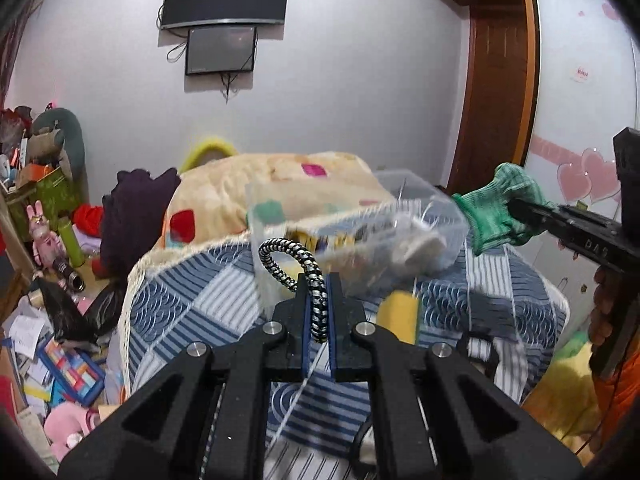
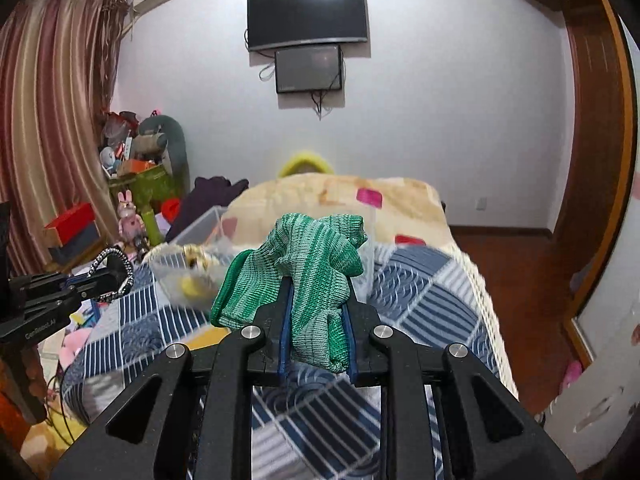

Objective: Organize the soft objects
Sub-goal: 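Drop the bracelet into the box with the left tool while the right tool releases the green cloth inside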

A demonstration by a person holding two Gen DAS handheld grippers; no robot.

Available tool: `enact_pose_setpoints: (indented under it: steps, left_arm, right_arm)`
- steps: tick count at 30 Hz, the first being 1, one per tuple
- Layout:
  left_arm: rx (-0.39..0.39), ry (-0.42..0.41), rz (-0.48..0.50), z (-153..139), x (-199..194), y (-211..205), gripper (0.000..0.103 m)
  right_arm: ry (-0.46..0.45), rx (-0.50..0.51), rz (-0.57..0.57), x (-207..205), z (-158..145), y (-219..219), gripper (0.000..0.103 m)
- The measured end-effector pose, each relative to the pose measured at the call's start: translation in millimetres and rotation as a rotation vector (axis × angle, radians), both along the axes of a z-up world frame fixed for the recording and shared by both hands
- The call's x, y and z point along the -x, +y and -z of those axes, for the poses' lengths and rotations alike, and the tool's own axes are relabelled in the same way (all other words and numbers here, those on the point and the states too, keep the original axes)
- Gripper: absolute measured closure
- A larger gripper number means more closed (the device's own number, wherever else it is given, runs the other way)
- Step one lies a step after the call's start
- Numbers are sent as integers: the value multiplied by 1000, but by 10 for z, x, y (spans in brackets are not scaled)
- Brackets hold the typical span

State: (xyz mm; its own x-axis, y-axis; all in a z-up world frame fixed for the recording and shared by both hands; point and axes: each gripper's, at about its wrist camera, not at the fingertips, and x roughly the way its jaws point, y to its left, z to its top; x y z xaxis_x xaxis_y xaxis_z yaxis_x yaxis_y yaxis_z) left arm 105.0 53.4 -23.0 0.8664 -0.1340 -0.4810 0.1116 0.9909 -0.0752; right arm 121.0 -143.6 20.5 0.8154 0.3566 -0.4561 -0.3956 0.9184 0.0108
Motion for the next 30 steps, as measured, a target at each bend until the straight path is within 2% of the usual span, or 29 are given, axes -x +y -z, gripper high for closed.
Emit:
enact_pose_setpoints:
  steps: [7, 13, 17, 30]
  left_arm:
    - [4, -36, 0, -217, -282, 13, 97]
    - [60, -12, -3, -231, -602, 115, 97]
    - [89, 20, 4, -142, -809, 141, 97]
    - [67, 115, 1, 224, -1246, 21, 97]
  right_arm:
    - [-26, -2, -9, -223, -114, 171, 84]
    - [-10, -12, -11, -446, -111, 286, 84]
    - [16, -3, -15, -570, -47, 372, 84]
    - [173, 21, -45, -906, 330, 555, 84]
